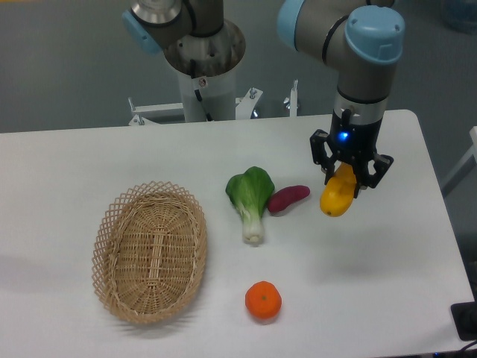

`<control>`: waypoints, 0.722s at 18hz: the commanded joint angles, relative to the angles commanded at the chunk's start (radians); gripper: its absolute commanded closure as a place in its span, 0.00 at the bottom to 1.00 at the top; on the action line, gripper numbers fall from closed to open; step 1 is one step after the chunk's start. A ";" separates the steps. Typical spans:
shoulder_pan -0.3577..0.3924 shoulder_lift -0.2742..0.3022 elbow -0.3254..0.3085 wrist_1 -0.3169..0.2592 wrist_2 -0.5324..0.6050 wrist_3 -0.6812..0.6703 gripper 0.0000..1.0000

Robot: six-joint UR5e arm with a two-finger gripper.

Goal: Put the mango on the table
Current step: 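Lower the held yellow mango toward the table beside the sweet potato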

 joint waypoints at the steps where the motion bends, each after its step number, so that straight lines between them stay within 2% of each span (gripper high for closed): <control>1: 0.000 0.000 -0.003 0.002 0.000 0.000 0.62; 8: -0.012 -0.020 -0.015 0.023 0.002 -0.023 0.62; 11: -0.035 -0.046 -0.028 0.112 0.002 -0.101 0.62; 13: -0.040 -0.058 -0.063 0.170 0.003 -0.135 0.62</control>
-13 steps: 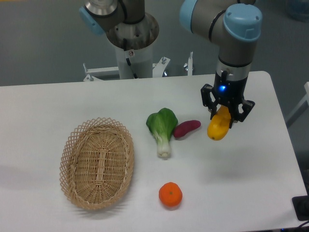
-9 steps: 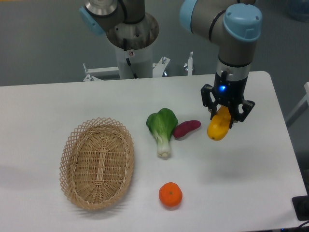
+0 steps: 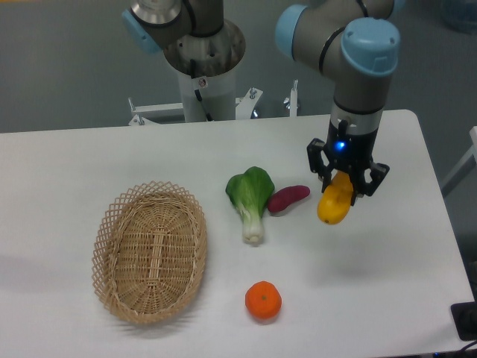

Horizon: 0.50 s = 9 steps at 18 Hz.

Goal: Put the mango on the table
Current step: 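Lower the held yellow mango toward the table beside the sweet potato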

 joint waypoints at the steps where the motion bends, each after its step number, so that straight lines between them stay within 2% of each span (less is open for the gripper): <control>1: -0.002 -0.005 -0.017 0.034 0.000 0.001 0.62; 4: -0.009 -0.031 -0.068 0.130 0.002 0.001 0.63; 6: -0.018 -0.081 -0.071 0.198 0.009 0.000 0.63; 9: -0.047 -0.130 -0.078 0.224 0.057 0.000 0.63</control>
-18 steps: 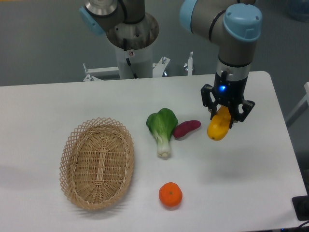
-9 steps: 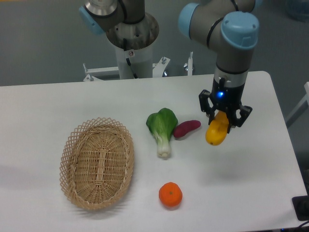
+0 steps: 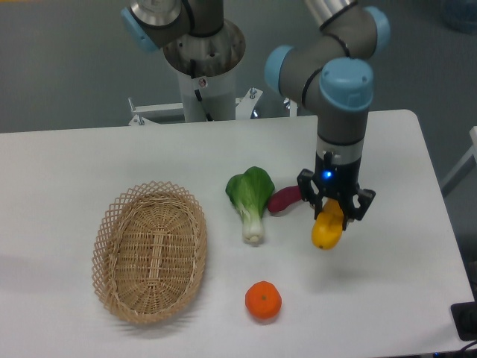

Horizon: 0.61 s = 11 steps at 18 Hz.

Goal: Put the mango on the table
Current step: 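Lower the held yellow mango toward the table beside the sweet potato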

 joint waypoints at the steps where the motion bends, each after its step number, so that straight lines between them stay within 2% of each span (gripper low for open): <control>1: -0.006 -0.018 -0.003 0.003 0.011 0.000 0.63; 7: -0.019 -0.069 -0.024 0.005 0.037 0.023 0.62; 11: -0.028 -0.066 -0.054 0.005 0.038 0.023 0.62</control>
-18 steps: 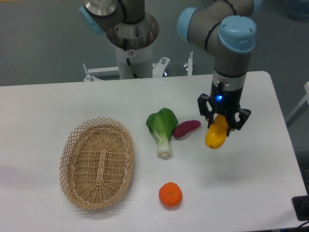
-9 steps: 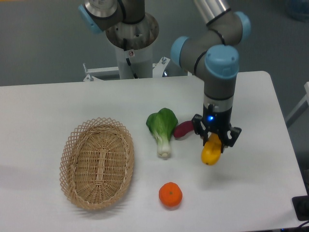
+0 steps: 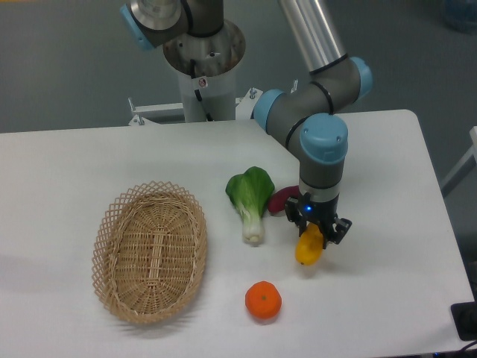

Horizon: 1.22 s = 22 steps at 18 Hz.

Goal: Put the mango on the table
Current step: 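Lower the held yellow mango toward the table beside the sweet potato, then open the gripper to release the mango onto the table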

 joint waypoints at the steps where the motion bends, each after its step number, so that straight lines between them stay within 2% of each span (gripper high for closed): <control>1: 0.000 -0.002 -0.002 0.000 0.000 0.000 0.62; 3: 0.000 -0.002 -0.002 0.000 0.000 0.000 0.61; 4: 0.000 0.000 0.000 0.000 0.000 0.000 0.54; 7: 0.000 0.002 0.017 0.000 -0.002 -0.002 0.19; 9: 0.000 0.005 0.021 0.000 -0.002 -0.002 0.04; 10: 0.000 0.008 0.023 0.000 -0.002 -0.003 0.00; 13: 0.003 0.021 0.052 -0.003 -0.006 -0.012 0.00; 18: 0.002 0.044 0.142 -0.026 -0.005 -0.054 0.00; 20: 0.003 0.052 0.187 -0.075 -0.011 -0.060 0.00; 22: 0.009 0.064 0.241 -0.168 -0.018 -0.048 0.00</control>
